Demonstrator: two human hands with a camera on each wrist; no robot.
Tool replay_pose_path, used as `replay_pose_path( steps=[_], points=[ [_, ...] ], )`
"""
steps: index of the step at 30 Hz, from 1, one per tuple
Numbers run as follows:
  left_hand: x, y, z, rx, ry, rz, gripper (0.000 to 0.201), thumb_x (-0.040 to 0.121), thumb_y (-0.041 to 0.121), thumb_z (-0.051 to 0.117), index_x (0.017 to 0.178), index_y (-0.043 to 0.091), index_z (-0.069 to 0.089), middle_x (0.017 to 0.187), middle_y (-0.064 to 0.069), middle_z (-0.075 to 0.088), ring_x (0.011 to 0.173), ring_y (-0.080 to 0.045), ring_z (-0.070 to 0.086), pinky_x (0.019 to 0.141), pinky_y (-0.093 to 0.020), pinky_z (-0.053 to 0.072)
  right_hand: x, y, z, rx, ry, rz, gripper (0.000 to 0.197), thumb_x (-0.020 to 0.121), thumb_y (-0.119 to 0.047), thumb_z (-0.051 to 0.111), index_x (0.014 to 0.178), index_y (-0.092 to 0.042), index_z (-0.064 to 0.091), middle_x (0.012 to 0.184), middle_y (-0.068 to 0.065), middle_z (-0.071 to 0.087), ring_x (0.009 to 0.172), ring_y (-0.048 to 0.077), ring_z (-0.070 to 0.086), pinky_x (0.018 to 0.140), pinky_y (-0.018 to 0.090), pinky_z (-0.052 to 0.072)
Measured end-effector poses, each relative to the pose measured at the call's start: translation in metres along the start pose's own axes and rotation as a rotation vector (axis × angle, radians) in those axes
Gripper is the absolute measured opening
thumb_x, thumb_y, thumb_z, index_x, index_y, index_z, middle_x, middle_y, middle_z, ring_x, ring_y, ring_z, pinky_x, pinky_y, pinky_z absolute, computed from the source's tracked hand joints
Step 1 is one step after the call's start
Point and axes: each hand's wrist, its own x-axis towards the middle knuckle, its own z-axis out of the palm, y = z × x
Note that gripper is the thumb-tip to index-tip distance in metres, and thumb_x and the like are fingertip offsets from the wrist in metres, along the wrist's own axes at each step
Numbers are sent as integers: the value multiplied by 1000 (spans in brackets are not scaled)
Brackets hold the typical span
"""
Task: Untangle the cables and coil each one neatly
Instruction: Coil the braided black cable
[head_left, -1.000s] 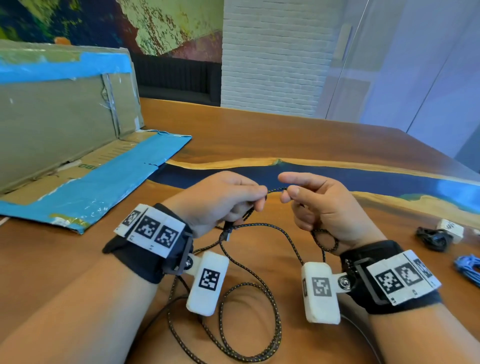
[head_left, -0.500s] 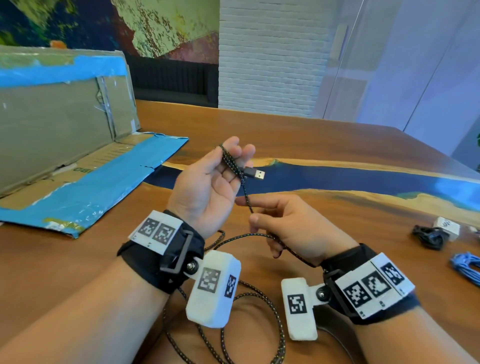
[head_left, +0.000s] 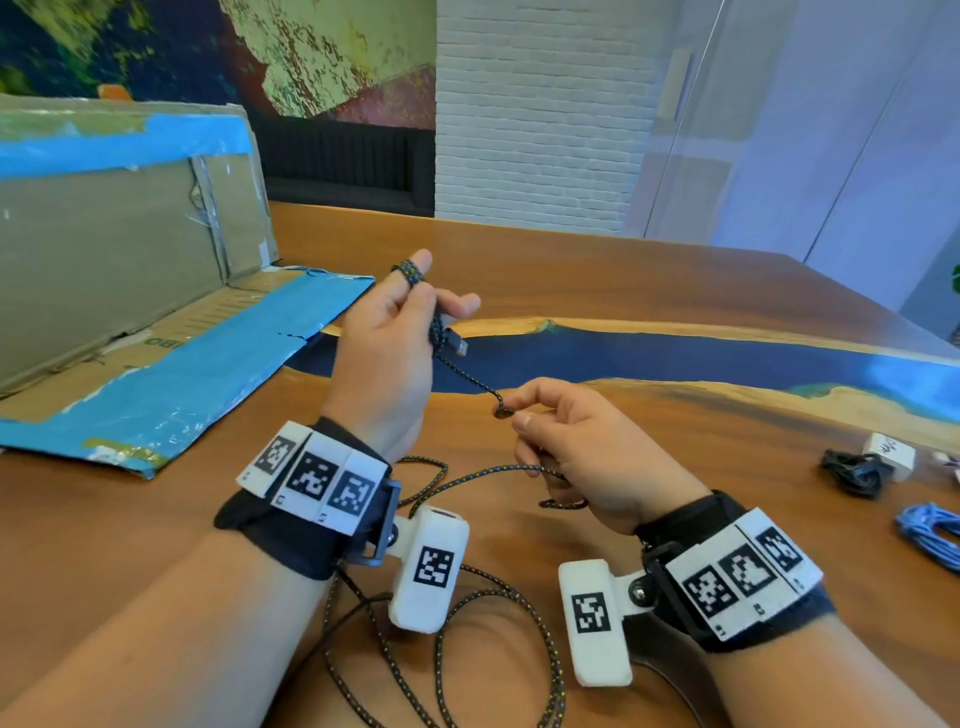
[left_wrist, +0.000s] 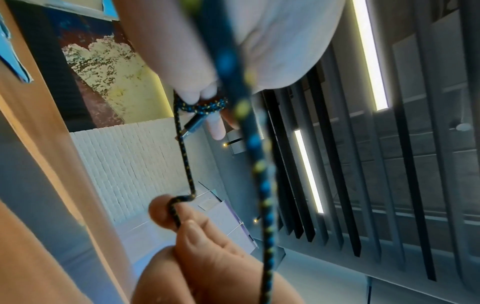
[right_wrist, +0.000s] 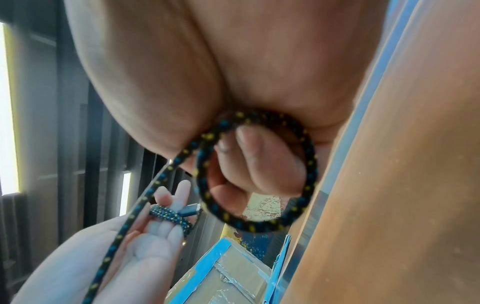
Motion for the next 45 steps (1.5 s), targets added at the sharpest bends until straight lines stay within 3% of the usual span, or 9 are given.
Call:
replay_pose_path(
  steps=[3, 6, 10, 12, 16, 23, 29, 38, 45],
  points=[
    [0, -6, -2, 110, 7, 93, 63, 109, 15, 39, 74, 52, 76, 142, -20, 58, 109, -15, 71, 85, -35, 58, -1, 1, 0, -96, -30, -25, 22, 108, -13, 48, 106, -9, 69, 61, -1, 56, 43, 6, 35, 40, 18, 29],
    [4, -20, -10, 359, -87, 48, 33, 108, 19, 42, 109, 28, 74, 112, 13, 75, 87, -31, 68, 78, -61, 55, -7, -3, -3, -136, -179, -30, 25, 108, -17, 49, 102, -10, 72, 62, 2, 50, 47, 12, 32, 40, 19, 27],
    [6, -22, -16, 699, -410, -102, 30, 109, 27, 43, 112, 25, 73, 91, 18, 73, 94, -23, 67, 88, -37, 54, -9, -7, -14, 8, -235, -68, 26, 108, -17, 47, 96, -12, 70, 56, 4, 34, 49, 17, 23, 45, 24, 20],
    [3, -17, -17, 764, -589, -182, 31, 105, 27, 49, 98, 17, 77, 89, 22, 73, 95, -24, 67, 92, -50, 55, -9, -7, -21, 108, -169, -75, 26, 106, -17, 48, 93, -7, 68, 53, 0, 27, 46, 14, 20, 44, 22, 19],
    [3, -9, -20, 855, -771, -166, 23, 95, 25, 64, 84, 5, 66, 71, -7, 64, 62, -15, 58, 60, -32, 43, -5, -3, -29, 74, -26, -110, 10, 93, -9, 68, 99, -7, 76, 54, -7, 45, 48, 11, 30, 47, 24, 24],
    [10, -9, -24, 823, -448, 70, 29, 101, 33, 59, 77, 19, 69, 62, -10, 59, 51, -12, 49, 53, -31, 41, 2, 10, -36, -128, 82, -123, 52, 84, 20, 57, 106, -22, 78, 91, 2, 72, 82, 12, 65, 72, 22, 52],
    [20, -6, -33, 562, -130, 100, 34, 98, 29, 57, 65, 32, 67, 64, -1, 69, 75, -39, 66, 73, -59, 57, 2, 10, -39, 77, 43, -68, 42, 87, 27, 43, 102, -1, 71, 81, 13, 67, 53, 20, 54, 48, 26, 46],
    [46, -7, -62, 436, 169, 57, 23, 98, 19, 59, 78, 17, 68, 54, -4, 48, 52, -12, 49, 47, -18, 43, 4, 5, -85, 376, 455, -54, 44, 97, 19, 30, 99, -8, 64, 74, 8, 49, 55, 14, 37, 57, 30, 35],
    [41, -19, -47, 433, 121, 33, 25, 98, 19, 59, 91, -4, 67, 58, -8, 43, 57, -23, 46, 52, -27, 45, 9, 15, -91, 306, 691, -19, 31, 104, 3, 44, 111, -14, 68, 85, 7, 59, 72, 18, 54, 69, 34, 52]
  ],
)
